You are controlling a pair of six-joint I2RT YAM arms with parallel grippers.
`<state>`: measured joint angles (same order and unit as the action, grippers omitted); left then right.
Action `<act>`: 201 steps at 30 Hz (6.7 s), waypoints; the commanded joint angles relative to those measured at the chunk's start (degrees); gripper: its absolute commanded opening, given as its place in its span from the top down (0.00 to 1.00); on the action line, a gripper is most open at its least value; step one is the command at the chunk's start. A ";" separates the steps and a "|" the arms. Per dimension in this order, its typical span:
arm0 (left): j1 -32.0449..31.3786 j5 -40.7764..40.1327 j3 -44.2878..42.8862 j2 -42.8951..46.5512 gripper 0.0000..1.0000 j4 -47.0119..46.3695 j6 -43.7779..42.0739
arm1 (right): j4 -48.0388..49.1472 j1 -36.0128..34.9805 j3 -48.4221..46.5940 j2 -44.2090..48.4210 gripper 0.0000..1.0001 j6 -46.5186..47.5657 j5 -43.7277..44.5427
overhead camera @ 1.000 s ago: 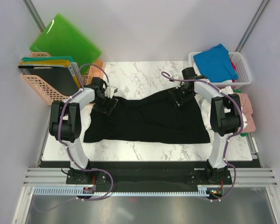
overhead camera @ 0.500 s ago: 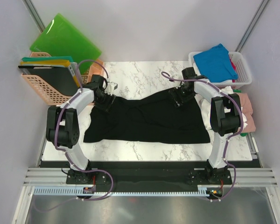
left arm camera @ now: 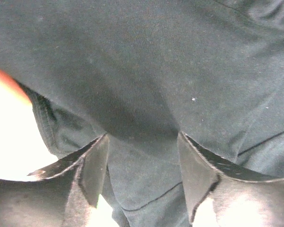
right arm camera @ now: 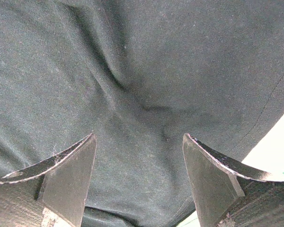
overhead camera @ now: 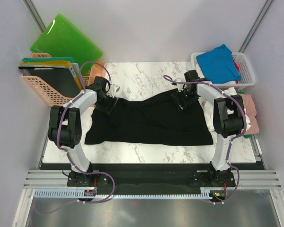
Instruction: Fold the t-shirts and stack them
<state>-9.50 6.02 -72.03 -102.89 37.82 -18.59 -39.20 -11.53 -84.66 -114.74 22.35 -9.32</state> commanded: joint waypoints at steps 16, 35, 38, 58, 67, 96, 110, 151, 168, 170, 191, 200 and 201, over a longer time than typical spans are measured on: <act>-0.61 -3.38 -2.06 -4.16 0.98 -1.35 -0.48 | 0.79 0.02 -0.41 1.10 0.19 1.38 0.62; -0.87 1.63 1.36 21.56 0.28 1.55 -6.19 | -3.78 -1.48 12.58 19.53 0.02 9.20 -1.15; -0.70 -0.82 3.21 28.68 0.22 1.47 -7.16 | 1.91 -0.95 19.52 25.85 0.02 7.72 7.54; 5.72 14.90 10.51 33.99 0.00 9.38 -4.96 | 5.10 -19.38 -1.26 11.49 0.02 -3.36 1.76; 6.42 10.61 11.29 34.42 0.00 3.85 -3.30 | 4.31 -33.36 -17.98 -6.18 0.05 -1.69 6.42; 31.55 -17.63 17.45 63.26 0.00 -19.54 3.29 | 2.90 -49.81 -27.14 -15.86 0.12 -1.87 2.55; 31.65 -13.59 16.75 61.85 0.00 -17.26 3.29 | 4.84 -50.08 -31.17 -18.33 0.15 -0.11 6.33; -6.13 1.19 13.05 29.77 0.00 -3.09 -3.02 | 13.00 -0.26 31.99 54.00 0.02 6.57 24.89; -9.84 0.23 17.89 18.45 0.12 -7.94 -9.36 | 14.60 4.94 33.42 51.28 0.02 2.53 18.82; -9.84 -1.79 17.89 17.20 0.20 -8.73 -8.66 | 14.24 5.02 33.33 52.07 0.02 2.35 17.68; -11.07 -5.76 17.45 9.81 0.98 -12.42 -6.82 | 12.92 6.34 35.18 55.59 0.02 3.32 15.91; -11.33 -8.66 15.70 14.90 0.98 -11.99 -7.51 | 13.01 6.61 35.27 54.27 0.02 3.23 15.04; -11.42 -8.83 14.91 15.87 0.98 -11.55 -7.51 | 13.01 6.69 35.36 54.18 0.02 3.23 14.86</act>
<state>-20.51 -0.71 -53.95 -91.92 27.62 -25.78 -26.96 -5.26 -48.99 -60.18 25.74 6.70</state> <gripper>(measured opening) 0.032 0.982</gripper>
